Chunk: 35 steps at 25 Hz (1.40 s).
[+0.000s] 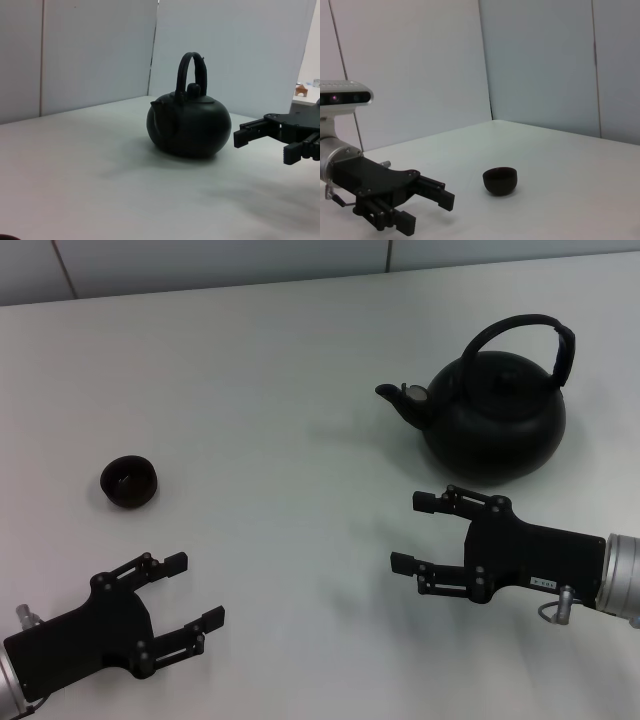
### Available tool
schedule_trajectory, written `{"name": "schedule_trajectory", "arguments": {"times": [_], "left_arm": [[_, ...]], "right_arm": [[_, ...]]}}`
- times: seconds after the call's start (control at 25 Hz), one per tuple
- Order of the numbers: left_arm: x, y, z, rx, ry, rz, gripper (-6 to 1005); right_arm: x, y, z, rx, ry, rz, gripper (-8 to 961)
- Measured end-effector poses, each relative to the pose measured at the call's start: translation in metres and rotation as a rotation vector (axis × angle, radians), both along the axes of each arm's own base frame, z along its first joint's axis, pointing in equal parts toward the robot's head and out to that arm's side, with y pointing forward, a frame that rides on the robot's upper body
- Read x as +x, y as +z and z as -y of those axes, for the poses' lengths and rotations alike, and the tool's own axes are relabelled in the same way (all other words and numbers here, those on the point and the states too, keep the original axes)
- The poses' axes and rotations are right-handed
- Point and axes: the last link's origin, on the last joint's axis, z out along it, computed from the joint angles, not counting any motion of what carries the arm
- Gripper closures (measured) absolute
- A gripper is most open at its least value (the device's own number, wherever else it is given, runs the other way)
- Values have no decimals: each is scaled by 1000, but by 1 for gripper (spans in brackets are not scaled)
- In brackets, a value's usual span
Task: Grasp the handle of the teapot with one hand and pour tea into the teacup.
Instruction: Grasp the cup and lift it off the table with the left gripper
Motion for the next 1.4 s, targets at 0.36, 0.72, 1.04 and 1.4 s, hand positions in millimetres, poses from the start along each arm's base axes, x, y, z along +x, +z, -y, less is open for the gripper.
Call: {"name": "schedule_trajectory", "arguments": {"times": [0.36, 0.72, 1.04, 1.4], "left_arm": [[0, 0, 1, -1, 2, 0, 199], [-3, 16, -7, 172, -2, 13, 199], [-10, 34, -50, 372, 106, -45, 200], [-10, 17, -72, 337, 135, -163, 200]], "right_arm": [[0, 0, 0, 0, -1, 0, 137], [1, 0, 1, 1, -5, 2, 136], [1, 0, 0, 2, -5, 4, 136], [1, 0, 0, 2, -5, 5, 137]]}}
